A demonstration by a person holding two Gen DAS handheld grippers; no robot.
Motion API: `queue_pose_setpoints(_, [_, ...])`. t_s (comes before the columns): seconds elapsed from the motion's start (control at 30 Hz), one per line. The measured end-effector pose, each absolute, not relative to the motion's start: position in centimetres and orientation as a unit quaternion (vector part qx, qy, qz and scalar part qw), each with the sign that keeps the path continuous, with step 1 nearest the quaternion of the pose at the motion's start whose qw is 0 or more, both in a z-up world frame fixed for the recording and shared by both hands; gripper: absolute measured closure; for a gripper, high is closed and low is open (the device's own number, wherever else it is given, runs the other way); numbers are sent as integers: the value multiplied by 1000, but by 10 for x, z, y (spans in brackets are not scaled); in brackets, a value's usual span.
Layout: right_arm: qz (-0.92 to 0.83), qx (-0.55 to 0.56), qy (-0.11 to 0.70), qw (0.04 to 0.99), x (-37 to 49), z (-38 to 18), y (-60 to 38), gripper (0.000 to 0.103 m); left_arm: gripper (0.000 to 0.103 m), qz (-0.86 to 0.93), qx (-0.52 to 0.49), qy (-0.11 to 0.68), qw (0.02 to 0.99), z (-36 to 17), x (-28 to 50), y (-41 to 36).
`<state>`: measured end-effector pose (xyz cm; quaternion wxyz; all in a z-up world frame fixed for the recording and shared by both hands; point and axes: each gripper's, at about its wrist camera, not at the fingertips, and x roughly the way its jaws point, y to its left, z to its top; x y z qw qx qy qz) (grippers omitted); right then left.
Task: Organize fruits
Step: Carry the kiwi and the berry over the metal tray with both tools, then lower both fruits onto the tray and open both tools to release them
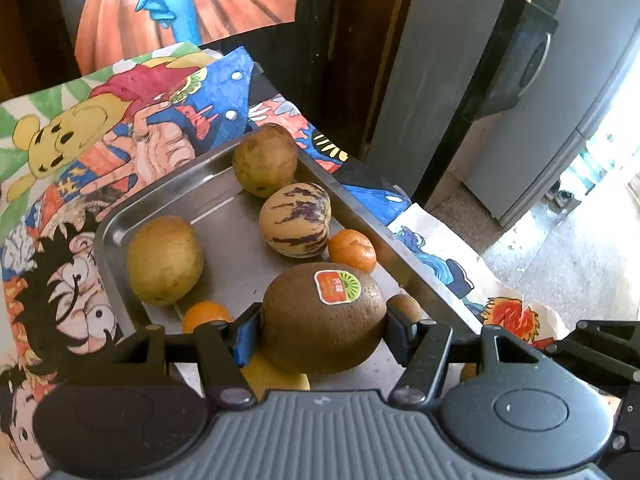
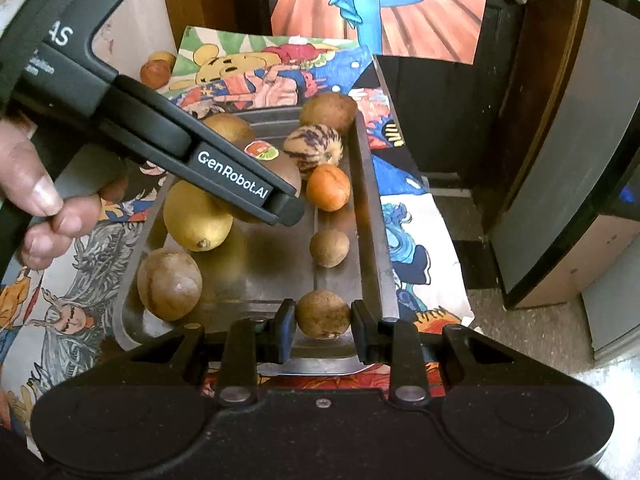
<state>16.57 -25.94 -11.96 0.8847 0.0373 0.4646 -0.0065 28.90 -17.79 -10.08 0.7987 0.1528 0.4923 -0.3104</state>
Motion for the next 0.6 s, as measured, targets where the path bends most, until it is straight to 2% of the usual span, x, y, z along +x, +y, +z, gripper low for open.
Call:
queue_pose_setpoints(0.37, [-13,38,478,877,175,-129,-254,72,37,-329,223,486,778,-114,296,-190])
queue_pose_setpoints(0.6, [-15,40,487,872,179,-136,-251,71,37,-329,228,494,772,-121,299,-184])
